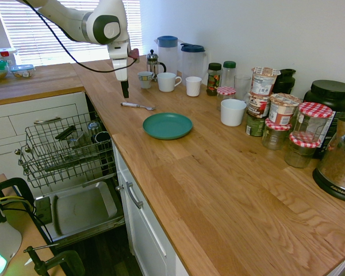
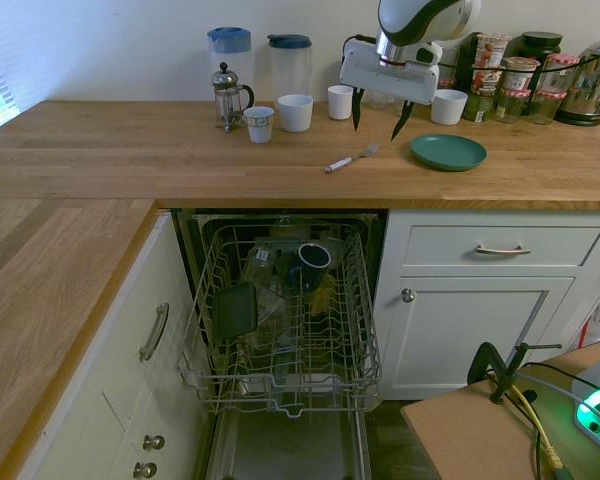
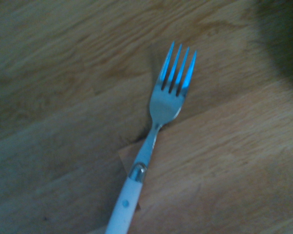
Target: Put the fork in the dishwasher
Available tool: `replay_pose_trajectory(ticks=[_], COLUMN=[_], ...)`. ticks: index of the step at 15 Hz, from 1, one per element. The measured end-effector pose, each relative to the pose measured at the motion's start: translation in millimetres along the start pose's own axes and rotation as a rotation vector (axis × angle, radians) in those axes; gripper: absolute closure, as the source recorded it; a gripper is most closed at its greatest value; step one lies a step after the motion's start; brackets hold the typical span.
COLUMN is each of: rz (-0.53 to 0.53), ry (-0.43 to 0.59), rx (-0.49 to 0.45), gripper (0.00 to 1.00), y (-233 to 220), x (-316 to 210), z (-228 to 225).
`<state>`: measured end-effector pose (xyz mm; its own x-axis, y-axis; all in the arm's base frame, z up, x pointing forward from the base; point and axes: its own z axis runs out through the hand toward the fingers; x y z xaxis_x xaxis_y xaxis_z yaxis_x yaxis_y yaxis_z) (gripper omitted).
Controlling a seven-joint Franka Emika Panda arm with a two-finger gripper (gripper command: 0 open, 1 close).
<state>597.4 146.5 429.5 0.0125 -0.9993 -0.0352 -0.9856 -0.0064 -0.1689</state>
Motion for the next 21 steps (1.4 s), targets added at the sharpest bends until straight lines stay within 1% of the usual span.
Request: replay_pose_trajectory(ticks=[1,3,5,9,13,16,21], rz=[0.04,0.06,0.108,0.216,0.33,0.368,0.382], ry=[0.024,0.034,0.051,0.044,0.049,0.062,0.072], rx=[0.002,-0.011,-0.031,-0.024,-0.047,-0.084,-0.111], gripper=[0.0,0.0,0.0,0.0,0.0,0.0,0.0], y=[-9.2,-11.3,-17.3,-36.5,-42.3,-46.5,-56.5], x=[-1.3,0.5,1.2,-13.6,-30.6,-31.9,-30.7], z=[2.1,3.4,10.5,24.0,46.9,64.4,82.3])
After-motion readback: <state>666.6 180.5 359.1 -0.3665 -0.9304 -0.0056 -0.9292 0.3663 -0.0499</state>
